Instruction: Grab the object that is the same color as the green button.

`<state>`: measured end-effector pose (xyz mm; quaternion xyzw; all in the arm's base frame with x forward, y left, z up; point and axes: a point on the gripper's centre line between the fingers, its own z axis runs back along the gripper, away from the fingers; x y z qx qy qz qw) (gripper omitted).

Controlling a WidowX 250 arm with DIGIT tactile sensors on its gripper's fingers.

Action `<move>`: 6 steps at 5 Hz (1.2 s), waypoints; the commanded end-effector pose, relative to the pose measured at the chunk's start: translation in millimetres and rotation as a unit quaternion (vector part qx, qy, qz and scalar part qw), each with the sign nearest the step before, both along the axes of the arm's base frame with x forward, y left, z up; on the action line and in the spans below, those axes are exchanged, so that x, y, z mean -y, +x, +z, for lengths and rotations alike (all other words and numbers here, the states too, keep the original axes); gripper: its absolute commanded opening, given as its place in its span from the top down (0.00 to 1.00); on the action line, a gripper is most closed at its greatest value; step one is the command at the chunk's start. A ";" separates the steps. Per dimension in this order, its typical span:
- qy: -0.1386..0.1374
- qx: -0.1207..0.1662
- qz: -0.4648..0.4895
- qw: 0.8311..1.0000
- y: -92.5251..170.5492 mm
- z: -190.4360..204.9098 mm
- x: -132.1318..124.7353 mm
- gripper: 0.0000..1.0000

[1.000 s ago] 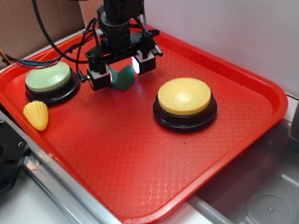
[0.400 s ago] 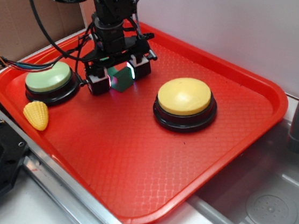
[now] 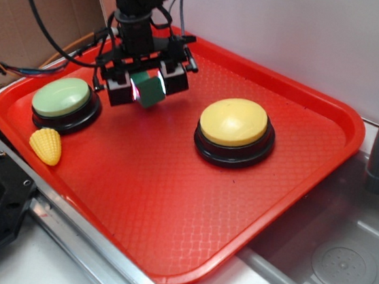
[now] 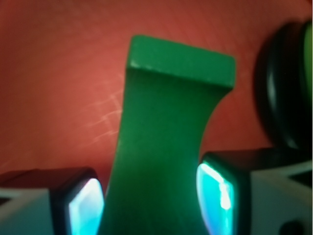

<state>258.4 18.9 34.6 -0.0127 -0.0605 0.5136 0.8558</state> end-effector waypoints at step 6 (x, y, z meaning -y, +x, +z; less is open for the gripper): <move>0.015 -0.012 -0.511 0.860 -49.9 119.6 30.2 1.00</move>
